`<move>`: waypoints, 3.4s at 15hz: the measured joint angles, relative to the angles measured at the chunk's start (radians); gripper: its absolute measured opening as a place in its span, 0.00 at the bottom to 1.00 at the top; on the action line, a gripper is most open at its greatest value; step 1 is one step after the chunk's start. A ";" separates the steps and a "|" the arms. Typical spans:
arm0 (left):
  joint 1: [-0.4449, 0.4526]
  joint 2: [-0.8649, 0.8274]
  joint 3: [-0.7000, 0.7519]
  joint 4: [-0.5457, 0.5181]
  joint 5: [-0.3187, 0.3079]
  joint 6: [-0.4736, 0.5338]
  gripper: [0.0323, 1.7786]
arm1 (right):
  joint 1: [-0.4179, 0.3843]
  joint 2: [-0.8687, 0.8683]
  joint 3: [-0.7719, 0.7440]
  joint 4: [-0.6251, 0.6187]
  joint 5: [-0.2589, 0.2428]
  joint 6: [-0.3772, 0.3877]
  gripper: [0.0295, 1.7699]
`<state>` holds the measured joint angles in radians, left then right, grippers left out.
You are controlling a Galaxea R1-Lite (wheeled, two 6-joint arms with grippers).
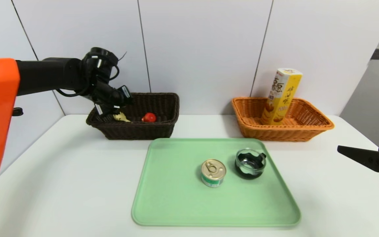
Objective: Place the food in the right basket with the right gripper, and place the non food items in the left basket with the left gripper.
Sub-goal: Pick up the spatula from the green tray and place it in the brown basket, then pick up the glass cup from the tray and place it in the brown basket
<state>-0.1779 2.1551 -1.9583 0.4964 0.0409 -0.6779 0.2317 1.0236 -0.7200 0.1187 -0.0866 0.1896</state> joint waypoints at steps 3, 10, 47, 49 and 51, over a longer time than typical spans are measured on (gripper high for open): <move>-0.020 -0.087 0.004 0.013 -0.001 0.005 0.71 | 0.038 0.000 -0.004 -0.014 0.004 0.031 0.96; -0.330 -0.322 0.083 0.148 0.000 0.008 0.86 | 0.154 0.080 -0.022 -0.076 -0.192 0.041 0.96; -0.717 0.153 -0.030 -0.124 0.013 0.544 0.95 | 0.157 -0.127 0.320 -0.083 -0.191 0.020 0.97; -0.715 0.160 -0.031 -0.124 0.013 0.545 0.95 | 0.157 -0.132 0.320 -0.084 -0.190 0.021 0.97; -0.715 0.164 -0.031 -0.130 0.013 0.545 0.95 | 0.157 -0.134 0.321 -0.086 -0.186 0.020 0.97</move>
<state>-0.8932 2.3187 -1.9896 0.3660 0.0534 -0.1326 0.3891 0.8898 -0.3987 0.0330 -0.2721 0.2100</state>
